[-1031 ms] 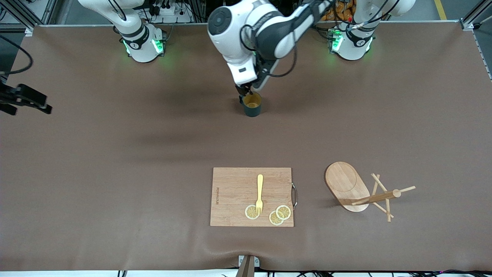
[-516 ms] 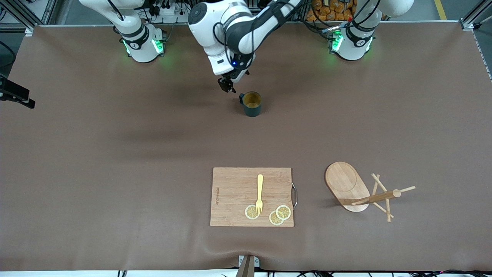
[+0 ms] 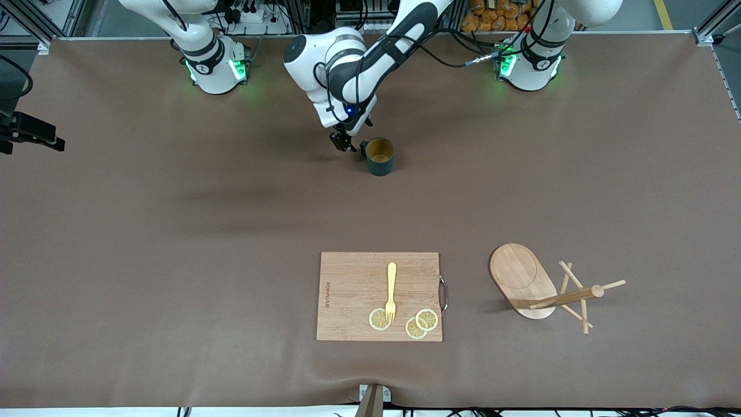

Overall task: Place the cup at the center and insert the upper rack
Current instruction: 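Release the mug with the right gripper while the left gripper reaches it, then grasp the mug handle with the left gripper and lift it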

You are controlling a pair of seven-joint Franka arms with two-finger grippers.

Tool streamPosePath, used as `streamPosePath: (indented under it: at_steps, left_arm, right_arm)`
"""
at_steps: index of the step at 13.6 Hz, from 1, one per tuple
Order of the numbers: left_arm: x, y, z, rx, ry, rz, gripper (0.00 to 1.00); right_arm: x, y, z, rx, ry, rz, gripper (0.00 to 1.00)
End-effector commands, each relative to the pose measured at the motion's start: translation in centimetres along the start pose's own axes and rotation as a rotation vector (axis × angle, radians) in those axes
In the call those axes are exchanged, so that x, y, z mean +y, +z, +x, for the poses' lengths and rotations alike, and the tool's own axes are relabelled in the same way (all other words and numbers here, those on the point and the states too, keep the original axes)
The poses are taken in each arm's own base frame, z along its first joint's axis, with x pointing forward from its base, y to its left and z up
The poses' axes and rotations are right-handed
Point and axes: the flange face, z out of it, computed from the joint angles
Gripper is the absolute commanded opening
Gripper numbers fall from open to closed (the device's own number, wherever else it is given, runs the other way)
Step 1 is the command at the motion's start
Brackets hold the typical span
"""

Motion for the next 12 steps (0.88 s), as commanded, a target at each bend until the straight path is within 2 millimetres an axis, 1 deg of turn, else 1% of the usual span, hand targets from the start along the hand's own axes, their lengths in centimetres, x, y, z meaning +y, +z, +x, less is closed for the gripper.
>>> streamPosePath:
  at_steps: [1,2,5,6,8,12]
  left_arm:
    - [-0.3,-0.1,-1.3,0.021,-0.01,-0.034,0.88]
    - [-0.3,0.0,-1.2,0.023,-0.01,-0.033,0.79]
    - [-0.1,0.4,-1.2,0.029,-0.009,-0.033,0.55]
    - [-0.1,0.4,-1.1,0.033,-0.007,-0.038,0.51]
    - [0.0,0.5,-1.1,0.045,0.0,-0.047,0.5]
    - [0.1,1.7,-1.3,0.067,0.009,-0.047,0.5]
  right_arm:
    - [-0.1,0.0,-0.7,-0.007,0.014,-0.01,1.0]
    - [-0.4,0.0,-0.7,-0.008,0.01,-0.011,1.0]
    - [-0.8,0.0,-0.7,-0.008,0.005,-0.01,1.0]
    - [-0.8,0.0,-0.7,-0.008,0.005,-0.01,1.0]
    - [-0.8,-0.1,-0.7,-0.005,0.003,-0.01,1.0]
    - [-0.8,-0.2,-0.6,0.0,0.006,-0.008,1.0]
